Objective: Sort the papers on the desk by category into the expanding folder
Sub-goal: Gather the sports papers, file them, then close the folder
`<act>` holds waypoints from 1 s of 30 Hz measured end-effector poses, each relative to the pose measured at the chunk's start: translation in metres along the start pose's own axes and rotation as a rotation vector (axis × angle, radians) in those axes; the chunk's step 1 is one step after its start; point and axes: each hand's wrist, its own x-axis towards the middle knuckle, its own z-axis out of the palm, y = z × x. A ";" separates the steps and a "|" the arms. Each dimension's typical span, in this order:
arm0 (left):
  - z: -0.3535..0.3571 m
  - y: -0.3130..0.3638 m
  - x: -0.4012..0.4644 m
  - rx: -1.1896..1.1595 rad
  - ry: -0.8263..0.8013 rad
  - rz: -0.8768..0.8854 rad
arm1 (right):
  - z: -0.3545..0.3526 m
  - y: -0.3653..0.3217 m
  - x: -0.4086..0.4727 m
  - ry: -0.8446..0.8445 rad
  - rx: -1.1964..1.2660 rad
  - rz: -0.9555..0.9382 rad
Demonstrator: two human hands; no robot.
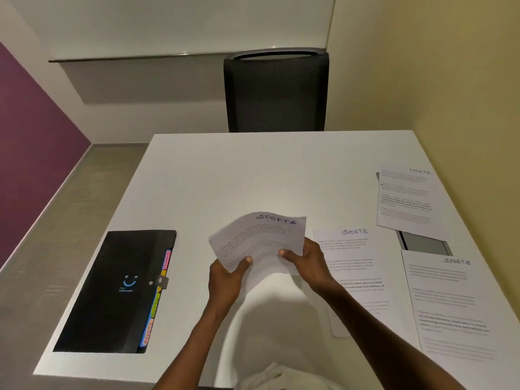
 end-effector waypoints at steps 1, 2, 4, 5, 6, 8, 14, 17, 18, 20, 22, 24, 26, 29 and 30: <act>-0.002 -0.002 0.002 0.002 0.004 0.000 | 0.002 0.001 0.000 0.009 -0.001 0.000; -0.004 -0.004 0.003 0.003 0.000 0.004 | 0.004 0.004 0.000 0.019 -0.009 0.001; -0.007 -0.010 0.007 0.035 -0.024 0.010 | 0.006 0.012 -0.002 0.038 -0.042 0.025; -0.007 -0.014 0.009 0.057 -0.043 0.000 | 0.008 0.018 -0.003 0.045 -0.059 0.047; -0.008 -0.017 0.012 0.074 -0.069 -0.008 | 0.010 0.025 -0.004 0.055 -0.080 0.061; -0.008 -0.018 0.017 0.094 -0.110 -0.013 | 0.014 0.029 -0.005 0.077 -0.115 0.074; -0.013 0.007 0.042 0.159 -0.185 0.071 | 0.008 0.019 -0.005 0.140 -0.181 0.045; -0.012 0.018 0.056 0.113 -0.236 0.011 | 0.000 0.019 -0.009 0.160 -0.214 0.032; -0.011 0.022 0.057 0.085 -0.275 -0.022 | -0.004 0.021 -0.011 0.171 -0.223 0.027; -0.008 0.025 0.060 -0.012 -0.357 -0.084 | -0.010 0.021 -0.014 0.179 -0.208 0.025; -0.004 0.026 0.063 -0.114 -0.440 -0.141 | -0.018 0.015 -0.019 0.155 -0.198 0.023; 0.000 0.030 0.061 -0.160 -0.522 -0.161 | -0.027 0.015 -0.023 0.120 -0.172 0.036; 0.005 0.033 0.055 -0.129 -0.563 -0.192 | -0.036 0.016 -0.028 0.114 -0.172 0.021; 0.020 0.032 0.046 -0.148 -0.499 -0.218 | -0.053 0.023 -0.032 0.130 -0.276 0.071; 0.026 0.032 0.041 -0.147 -0.469 -0.219 | -0.061 0.027 -0.033 0.150 -0.309 0.114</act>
